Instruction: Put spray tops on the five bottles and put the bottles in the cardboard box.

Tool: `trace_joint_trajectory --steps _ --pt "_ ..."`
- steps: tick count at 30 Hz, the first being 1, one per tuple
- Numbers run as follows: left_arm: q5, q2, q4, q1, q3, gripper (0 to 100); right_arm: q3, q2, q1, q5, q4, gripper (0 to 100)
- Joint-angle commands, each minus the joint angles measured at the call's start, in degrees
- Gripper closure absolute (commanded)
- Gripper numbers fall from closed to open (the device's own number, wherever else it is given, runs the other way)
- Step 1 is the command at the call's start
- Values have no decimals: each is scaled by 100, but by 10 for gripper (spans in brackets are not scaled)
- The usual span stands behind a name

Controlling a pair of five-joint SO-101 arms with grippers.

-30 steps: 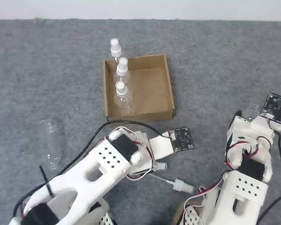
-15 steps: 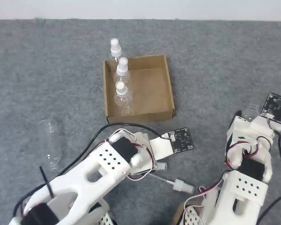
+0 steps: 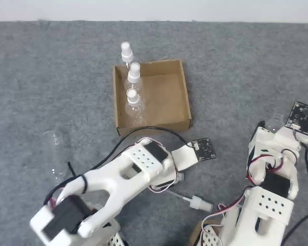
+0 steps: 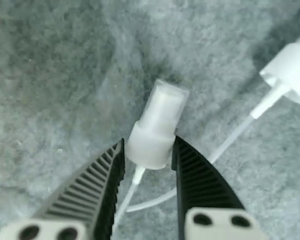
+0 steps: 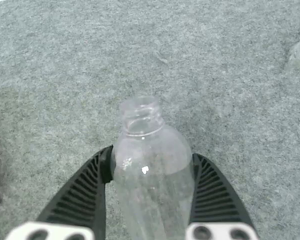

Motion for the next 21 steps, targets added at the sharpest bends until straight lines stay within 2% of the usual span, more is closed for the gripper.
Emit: trace_joint_trajectory --steps 1,9,21 --pt "70 290 -88 9 -532 860 -79 -207 57 -44 -127 935" --pt "79 466 18 18 -664 949 -79 -207 57 -44 -127 935" --pt "97 440 193 -9 -673 978 -79 -207 57 -44 -136 935"
